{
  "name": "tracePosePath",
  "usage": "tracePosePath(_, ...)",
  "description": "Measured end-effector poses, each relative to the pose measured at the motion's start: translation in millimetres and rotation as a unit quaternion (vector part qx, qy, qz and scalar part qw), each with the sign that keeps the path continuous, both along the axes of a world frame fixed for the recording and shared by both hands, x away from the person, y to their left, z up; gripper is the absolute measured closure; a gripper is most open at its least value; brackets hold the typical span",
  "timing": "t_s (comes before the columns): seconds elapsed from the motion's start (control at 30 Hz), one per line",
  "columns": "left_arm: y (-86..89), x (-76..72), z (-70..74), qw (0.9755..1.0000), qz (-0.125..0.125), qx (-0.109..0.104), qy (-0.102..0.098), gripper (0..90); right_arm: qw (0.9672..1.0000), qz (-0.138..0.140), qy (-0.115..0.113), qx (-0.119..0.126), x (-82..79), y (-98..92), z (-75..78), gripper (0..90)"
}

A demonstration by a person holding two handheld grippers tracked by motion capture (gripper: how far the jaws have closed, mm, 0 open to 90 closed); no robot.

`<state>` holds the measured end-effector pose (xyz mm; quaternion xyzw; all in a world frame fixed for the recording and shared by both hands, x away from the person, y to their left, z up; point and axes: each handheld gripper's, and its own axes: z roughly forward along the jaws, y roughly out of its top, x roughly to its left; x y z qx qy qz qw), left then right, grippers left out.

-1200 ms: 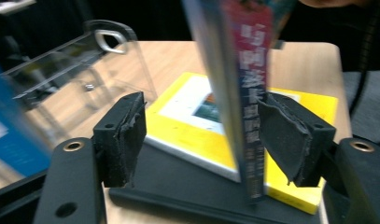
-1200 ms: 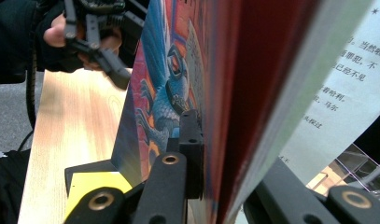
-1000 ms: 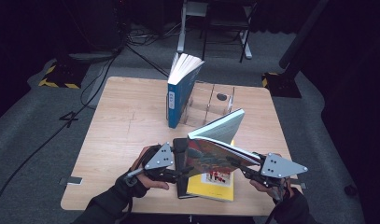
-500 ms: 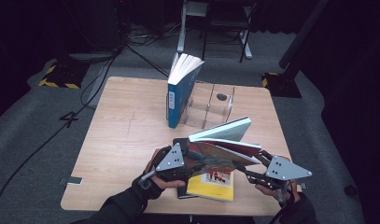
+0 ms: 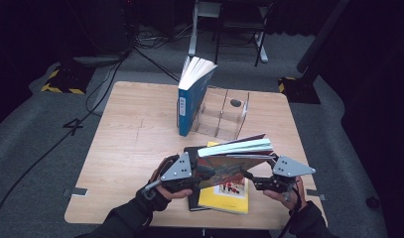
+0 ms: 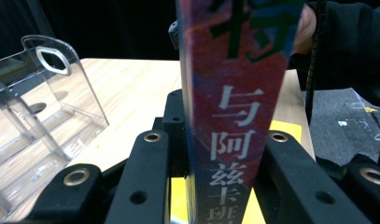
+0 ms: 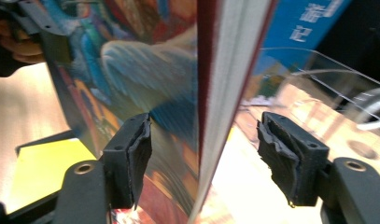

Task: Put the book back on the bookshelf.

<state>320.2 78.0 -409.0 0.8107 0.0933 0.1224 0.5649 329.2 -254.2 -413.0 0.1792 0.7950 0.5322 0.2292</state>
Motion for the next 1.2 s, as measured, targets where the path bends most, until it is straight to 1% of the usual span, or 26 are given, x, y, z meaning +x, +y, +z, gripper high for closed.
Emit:
tracePosePath(0.03, 3.1, -0.2, 0.1, 1.0, 0.001, -0.001, 0.005, 73.1, 0.9999, 0.014, 0.004, 0.0, 0.0, 5.5, -1.0, 43.4)
tracePosePath(0.07, 5.4, -0.1, 0.4, 1.0, -0.001, -0.001, 0.005, 72.9, 0.9997, 0.023, 0.001, -0.005, -1.2, 11.9, -2.2, 42.5)
tracePosePath(0.13, 8.5, -0.1, 0.8, 1.0, 0.0, -0.001, 0.006, 72.3, 0.9996, 0.022, -0.007, -0.016, -2.4, 21.2, -3.3, 41.1)
tracePosePath(0.2, 11.1, -0.1, 1.9, 1.0, 0.0, -0.004, 0.004, 71.8, 0.9996, 0.021, -0.005, -0.016, -2.6, 24.5, -3.2, 43.1)
tracePosePath(0.23, 12.4, 0.8, 3.0, 0.9999, -0.004, -0.011, 0.007, 71.5, 0.9997, 0.021, -0.004, -0.014, -2.8, 25.1, -3.0, 44.7)
tracePosePath(0.27, 13.3, 1.4, 4.5, 0.9997, -0.007, -0.018, 0.017, 71.0, 0.9997, 0.02, -0.003, -0.014, -3.0, 25.1, -2.7, 46.5)
tracePosePath(0.3, 13.8, 1.6, 6.2, 0.9995, -0.011, -0.021, 0.02, 70.6, 0.9997, 0.02, -0.004, -0.015, -2.9, 24.9, -2.2, 47.2)
tracePosePath(0.33, 13.9, 1.4, 8.1, 0.9997, -0.008, -0.019, 0.013, 70.6, 0.9997, 0.021, -0.003, -0.014, -2.8, 24.9, -2.0, 47.5)
tracePosePath(0.37, 13.4, 1.2, 9.6, 0.9996, -0.007, -0.024, 0.012, 70.3, 0.9997, 0.022, -0.002, -0.012, -2.6, 25.1, -2.0, 47.6)
tracePosePath(0.4, 12.8, 1.6, 11.2, 0.9993, -0.008, -0.031, 0.018, 69.8, 0.9997, 0.022, -0.001, -0.011, -2.5, 25.0, -2.2, 47.5)
tracePosePath(0.47, 12.4, 2.0, 17.4, 0.9987, -0.007, -0.047, 0.015, 68.1, 0.9997, 0.022, -0.002, -0.011, -2.4, 24.8, -2.3, 47.3)
tracePosePath(0.5, 12.4, 2.2, 21.8, 0.9986, -0.004, -0.052, 0.013, 66.8, 0.9997, 0.022, -0.003, -0.012, -2.6, 24.9, -2.2, 47.3)
tracePosePath(0.53, 12.4, 2.2, 21.8, 0.9986, -0.004, -0.052, 0.013, 62.1, 0.9997, 0.022, -0.003, -0.012, -2.6, 24.9, -2.2, 47.3)
tracePosePath(0.57, 12.5, 2.6, 26.7, 0.9983, 0.001, -0.057, 0.013, 62.1, 0.9997, 0.021, -0.004, -0.014, -3.0, 25.0, -2.1, 47.3)
tracePosePath(0.6, 13.4, 3.5, 33.1, 0.9978, -0.002, -0.066, 0.013, 58.4, 0.9996, 0.021, -0.004, -0.017, -3.3, 25.0, -1.9, 47.3)
tracePosePath(0.63, 14.6, 3.4, 38.1, 0.9975, -0.008, -0.069, 0.009, 59.2, 0.9996, 0.021, -0.004, -0.018, -3.5, 24.9, -1.7, 47.2)
tracePosePath(0.67, 15.5, 2.9, 42.0, 0.9977, -0.007, -0.068, 0.003, 59.4, 0.9996, 0.021, -0.004, -0.019, -3.6, 25.0, -1.6, 46.8)
tracePosePath(0.7, 15.4, 2.7, 47.3, 0.9978, 0.001, -0.067, 0.002, 59.3, 0.9996, 0.021, -0.004, -0.019, -3.6, 25.1, -1.6, 46.6)
tracePosePath(0.73, 14.9, 3.6, 51.0, 0.9981, -0.001, -0.062, 0.004, 58.3, 0.9996, 0.021, -0.003, -0.017, -3.8, 25.4, -1.7, 46.2)
tracePosePath(0.83, 11.0, 3.8, 59.4, 0.9987, 0.003, -0.051, -0.003, 57.1, 0.9996, 0.021, -0.003, -0.019, -3.5, 25.6, -1.8, 45.3)
tracePosePath(0.9, 7.1, 4.0, 66.1, 0.9987, 0.008, -0.048, -0.013, 56.4, 0.9996, 0.023, -0.003, -0.02, -3.2, 25.7, -1.7, 43.8)
tracePosePath(0.93, 5.6, 4.3, 69.4, 0.9987, 0.008, -0.049, -0.012, 56.0, 0.9995, 0.026, -0.001, -0.019, -2.9, 25.7, -1.7, 41.4)
tracePosePath(1.0, 2.5, 5.6, 77.1, 0.9986, 0.012, -0.05, -0.01, 55.0, 0.9993, 0.03, 0.004, -0.019, -2.8, 26.1, -1.6, 39.4)
tracePosePath(1.07, -1.0, 8.1, 84.2, 0.9989, 0.014, -0.045, -0.004, 54.7, 0.9993, 0.032, 0.007, -0.018, -2.3, 26.0, -1.7, 39.0)
tracePosePath(1.2, -5.9, 10.9, 95.3, 0.9992, 0.015, -0.037, -0.006, 55.1, 0.9992, 0.033, 0.006, -0.022, -2.8, 25.9, -1.4, 38.6)
